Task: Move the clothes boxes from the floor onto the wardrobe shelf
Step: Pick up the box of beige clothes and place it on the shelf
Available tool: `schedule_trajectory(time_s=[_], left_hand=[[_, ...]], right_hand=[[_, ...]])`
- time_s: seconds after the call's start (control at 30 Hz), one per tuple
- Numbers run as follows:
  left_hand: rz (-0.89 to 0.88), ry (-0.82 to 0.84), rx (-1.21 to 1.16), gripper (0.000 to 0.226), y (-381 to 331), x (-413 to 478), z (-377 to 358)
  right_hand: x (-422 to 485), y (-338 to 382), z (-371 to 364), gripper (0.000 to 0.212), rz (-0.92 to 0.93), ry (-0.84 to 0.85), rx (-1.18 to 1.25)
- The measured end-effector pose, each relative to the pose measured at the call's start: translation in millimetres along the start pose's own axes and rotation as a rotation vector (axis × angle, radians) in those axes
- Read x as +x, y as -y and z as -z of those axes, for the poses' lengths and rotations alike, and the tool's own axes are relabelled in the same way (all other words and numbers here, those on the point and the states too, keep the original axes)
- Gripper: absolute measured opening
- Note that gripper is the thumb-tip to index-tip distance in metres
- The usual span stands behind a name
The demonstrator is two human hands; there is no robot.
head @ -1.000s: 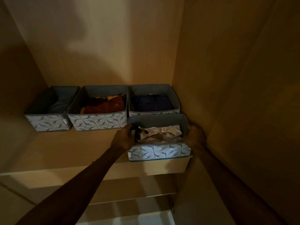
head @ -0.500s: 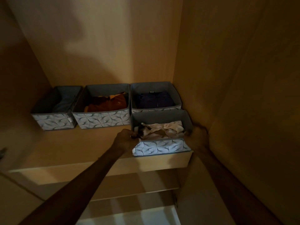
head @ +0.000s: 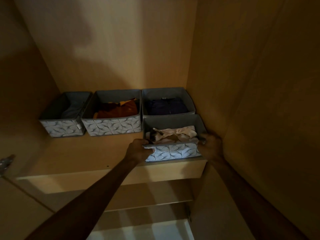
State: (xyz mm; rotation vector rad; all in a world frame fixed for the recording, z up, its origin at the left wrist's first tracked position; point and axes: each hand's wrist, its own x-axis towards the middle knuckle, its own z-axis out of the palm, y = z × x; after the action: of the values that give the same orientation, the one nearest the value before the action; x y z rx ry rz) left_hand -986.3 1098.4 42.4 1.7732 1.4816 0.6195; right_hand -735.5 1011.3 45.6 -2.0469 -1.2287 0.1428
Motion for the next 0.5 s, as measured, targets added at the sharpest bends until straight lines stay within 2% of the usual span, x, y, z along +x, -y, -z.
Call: schedule_trajectory(time_s=[0.37,0.43,0.5], left_hand=[[-0.034,0.011,-0.041,0.044,5,-1,1],[-0.037,-0.036,-0.070,0.046,9,-8,-1],[-0.049,-0.102,-0.134,0.039,15,-18,-2]], right_hand=[[-2,-7,-11,0.034,-0.018,0.076,0.024],[-6,-15,-17,0.041,-0.021,0.104,0.009],[-16,-17,-21,0.045,-0.035,0.110,-0.005]])
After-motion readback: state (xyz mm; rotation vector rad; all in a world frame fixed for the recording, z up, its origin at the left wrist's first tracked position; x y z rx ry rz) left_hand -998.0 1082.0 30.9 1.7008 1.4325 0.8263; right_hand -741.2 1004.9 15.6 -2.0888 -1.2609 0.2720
